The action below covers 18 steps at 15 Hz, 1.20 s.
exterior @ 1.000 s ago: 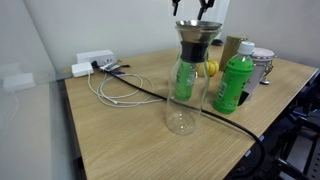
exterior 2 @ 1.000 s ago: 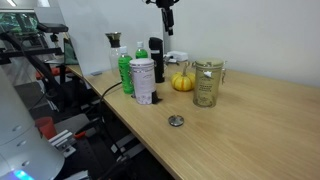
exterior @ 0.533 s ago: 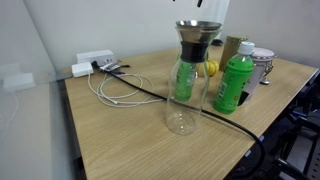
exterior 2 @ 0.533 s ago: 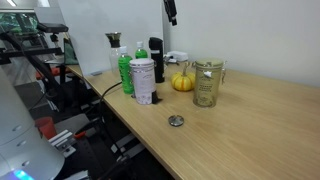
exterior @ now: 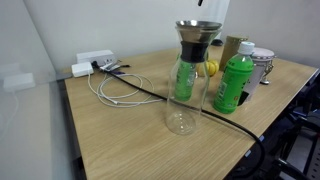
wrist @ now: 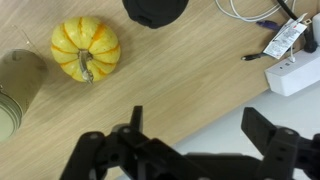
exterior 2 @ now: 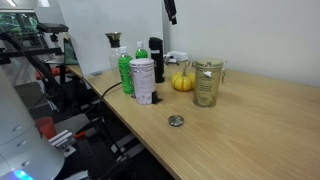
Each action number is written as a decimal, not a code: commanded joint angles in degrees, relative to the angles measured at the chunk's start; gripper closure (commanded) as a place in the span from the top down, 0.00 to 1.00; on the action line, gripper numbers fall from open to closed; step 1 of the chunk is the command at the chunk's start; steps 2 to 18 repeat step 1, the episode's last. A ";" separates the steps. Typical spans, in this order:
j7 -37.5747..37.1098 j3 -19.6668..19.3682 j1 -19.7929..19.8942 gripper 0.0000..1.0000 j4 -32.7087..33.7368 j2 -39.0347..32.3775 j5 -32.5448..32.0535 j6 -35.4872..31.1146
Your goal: Put the black object in the center of the table
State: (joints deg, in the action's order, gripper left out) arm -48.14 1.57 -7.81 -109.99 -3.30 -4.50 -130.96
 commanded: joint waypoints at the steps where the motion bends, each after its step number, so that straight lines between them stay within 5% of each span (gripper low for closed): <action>1: 0.02 0.81 0.81 1.00 0.14 0.00 -0.02 0.20; 18: 0.02 0.81 0.81 1.00 0.14 0.00 -0.02 0.20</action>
